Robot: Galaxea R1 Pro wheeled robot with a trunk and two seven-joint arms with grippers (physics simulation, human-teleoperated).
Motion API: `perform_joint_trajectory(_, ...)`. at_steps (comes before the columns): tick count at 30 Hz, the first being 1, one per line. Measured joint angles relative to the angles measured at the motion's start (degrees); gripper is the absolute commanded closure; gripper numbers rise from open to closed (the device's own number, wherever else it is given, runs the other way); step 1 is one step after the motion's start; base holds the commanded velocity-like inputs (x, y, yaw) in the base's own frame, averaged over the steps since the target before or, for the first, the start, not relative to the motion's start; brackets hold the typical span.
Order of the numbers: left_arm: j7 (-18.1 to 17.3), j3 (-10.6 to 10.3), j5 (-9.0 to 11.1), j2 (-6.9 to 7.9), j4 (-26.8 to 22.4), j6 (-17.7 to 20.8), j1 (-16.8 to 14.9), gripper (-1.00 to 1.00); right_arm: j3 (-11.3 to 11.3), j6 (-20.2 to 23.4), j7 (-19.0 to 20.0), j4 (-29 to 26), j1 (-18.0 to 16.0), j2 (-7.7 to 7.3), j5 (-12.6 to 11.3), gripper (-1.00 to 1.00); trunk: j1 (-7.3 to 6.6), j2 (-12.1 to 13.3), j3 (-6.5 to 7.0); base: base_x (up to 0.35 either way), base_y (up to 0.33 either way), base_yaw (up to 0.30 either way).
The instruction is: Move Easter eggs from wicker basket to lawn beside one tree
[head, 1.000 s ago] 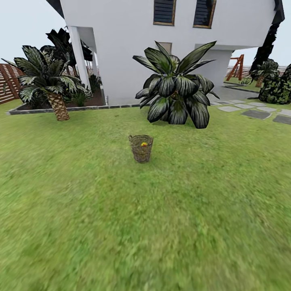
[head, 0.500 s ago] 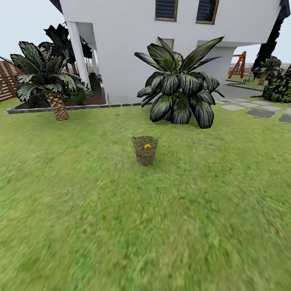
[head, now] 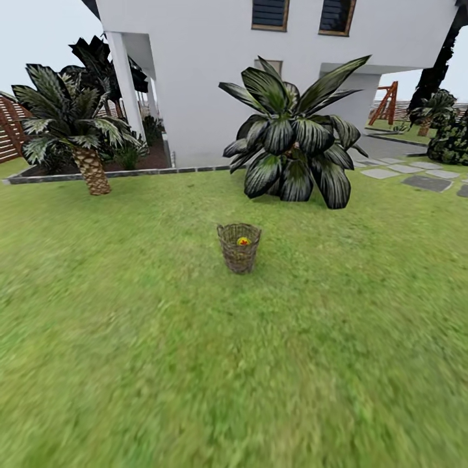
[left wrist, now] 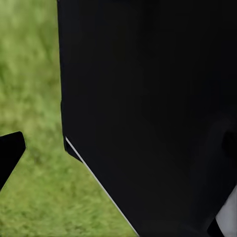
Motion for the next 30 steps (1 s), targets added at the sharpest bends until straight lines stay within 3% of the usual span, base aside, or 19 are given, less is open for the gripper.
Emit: perform_joint_trajectory(30,0.0,0.0,0.0,0.00,0.0,0.0,0.0,-1.00,0.0,-0.1,0.0,0.0,0.0,-0.35,0.2,-1.00,0.00,0.0,0.00,0.299,0.200,-0.263)
